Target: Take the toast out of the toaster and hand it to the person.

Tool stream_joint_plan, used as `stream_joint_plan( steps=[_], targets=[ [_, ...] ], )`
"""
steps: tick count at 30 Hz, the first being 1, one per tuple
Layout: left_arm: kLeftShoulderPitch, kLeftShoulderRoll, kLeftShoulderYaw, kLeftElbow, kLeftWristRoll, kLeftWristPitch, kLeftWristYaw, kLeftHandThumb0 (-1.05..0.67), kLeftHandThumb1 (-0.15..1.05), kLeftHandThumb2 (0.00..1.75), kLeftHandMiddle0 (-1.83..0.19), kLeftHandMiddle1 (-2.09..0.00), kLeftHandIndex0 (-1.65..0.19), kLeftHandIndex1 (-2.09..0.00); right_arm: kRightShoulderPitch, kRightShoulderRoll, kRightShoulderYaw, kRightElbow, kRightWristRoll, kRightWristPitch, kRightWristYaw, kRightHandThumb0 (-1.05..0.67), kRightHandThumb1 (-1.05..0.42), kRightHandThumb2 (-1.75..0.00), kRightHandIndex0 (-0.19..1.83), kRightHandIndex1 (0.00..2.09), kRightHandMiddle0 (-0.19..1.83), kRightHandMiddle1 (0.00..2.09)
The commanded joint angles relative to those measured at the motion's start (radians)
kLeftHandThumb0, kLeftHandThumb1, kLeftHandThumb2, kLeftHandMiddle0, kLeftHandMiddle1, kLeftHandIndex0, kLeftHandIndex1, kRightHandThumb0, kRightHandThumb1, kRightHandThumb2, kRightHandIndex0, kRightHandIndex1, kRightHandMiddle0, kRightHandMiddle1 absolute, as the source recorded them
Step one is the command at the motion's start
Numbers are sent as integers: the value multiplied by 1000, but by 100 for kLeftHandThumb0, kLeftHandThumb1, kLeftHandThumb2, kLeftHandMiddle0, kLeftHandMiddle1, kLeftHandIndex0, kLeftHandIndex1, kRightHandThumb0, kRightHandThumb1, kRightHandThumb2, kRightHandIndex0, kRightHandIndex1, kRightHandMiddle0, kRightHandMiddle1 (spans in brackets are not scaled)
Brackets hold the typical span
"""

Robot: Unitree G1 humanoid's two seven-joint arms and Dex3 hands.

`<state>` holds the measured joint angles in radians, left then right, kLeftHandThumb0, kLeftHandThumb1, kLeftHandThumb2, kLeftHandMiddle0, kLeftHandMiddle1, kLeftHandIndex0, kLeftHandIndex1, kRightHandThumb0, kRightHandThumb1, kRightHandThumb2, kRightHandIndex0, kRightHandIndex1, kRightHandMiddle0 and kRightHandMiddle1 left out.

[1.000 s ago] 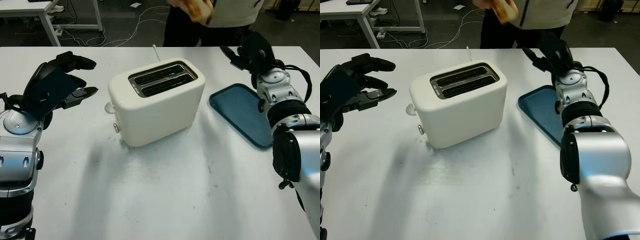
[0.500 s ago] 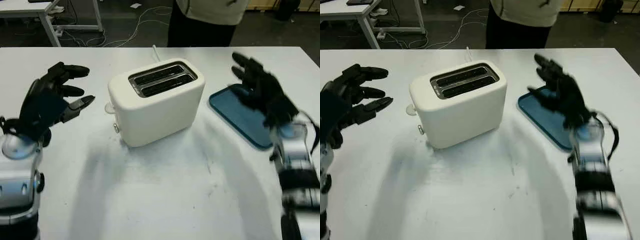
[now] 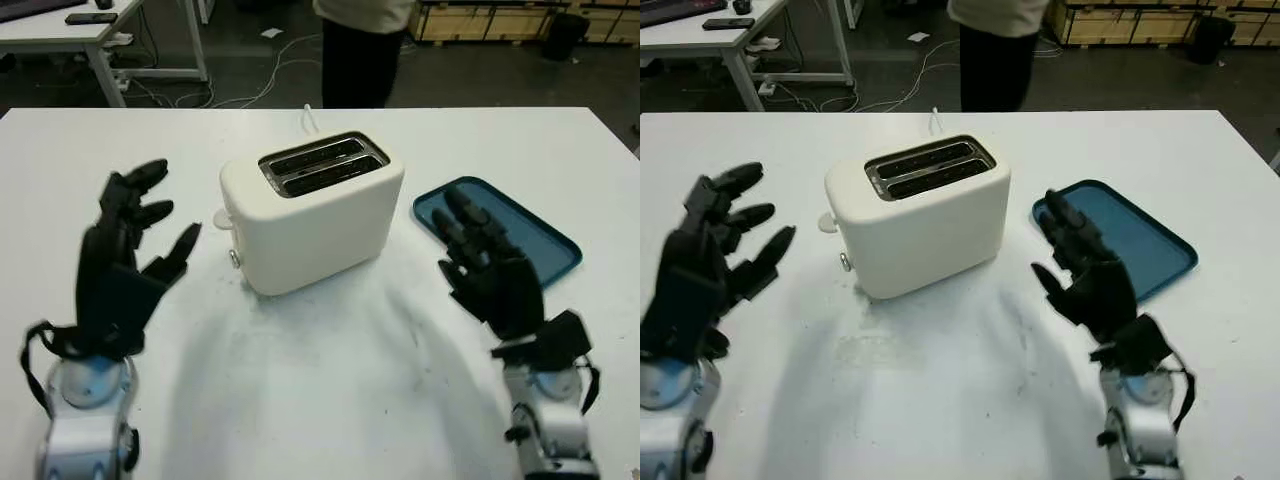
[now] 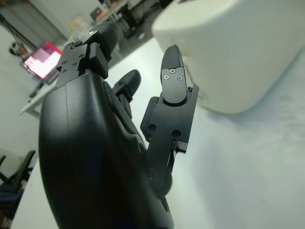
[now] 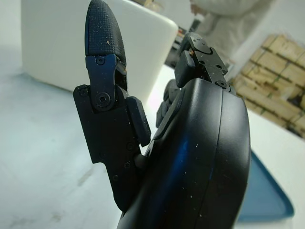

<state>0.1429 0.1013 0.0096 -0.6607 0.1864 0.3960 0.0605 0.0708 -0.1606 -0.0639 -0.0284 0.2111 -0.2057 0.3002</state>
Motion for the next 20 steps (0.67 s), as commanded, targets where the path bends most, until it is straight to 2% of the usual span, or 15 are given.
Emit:
stream_joint_plan(
  steps=[1, 7, 12, 16, 20],
  targets=[
    [10, -4, -23, 4, 44, -28, 20, -16, 92, 44, 0, -78, -2, -54, 5, 17, 6, -10, -8, 29, -18, -80, -92, -33, 10, 1, 16, 0],
    [4, -23, -49, -53, 49, 95, -17, -24, 92, 48, 0, -81, -4, -54, -16, 16, 12, 32, -63, 14, -53, -79, -92, -35, 10, 1, 13, 0],
    [-10, -34, -20, -20, 9, 100, -37, -26, 92, 48, 0, -85, -3, -54, -25, 20, 15, 32, -59, 23, -52, -77, -92, -33, 9, 0, 13, 0],
    [-16, -34, -17, -32, 21, 135, -37, -23, 92, 48, 0, -84, -3, -54, -18, 19, 11, 21, -62, 25, -57, -76, -92, -32, 9, 1, 13, 0],
    [-14, -31, -14, -24, 16, 117, -38, -22, 92, 49, 0, -84, -4, -54, -20, 18, 4, 30, -44, 18, -42, -74, -92, -32, 9, 0, 13, 1]
  ],
)
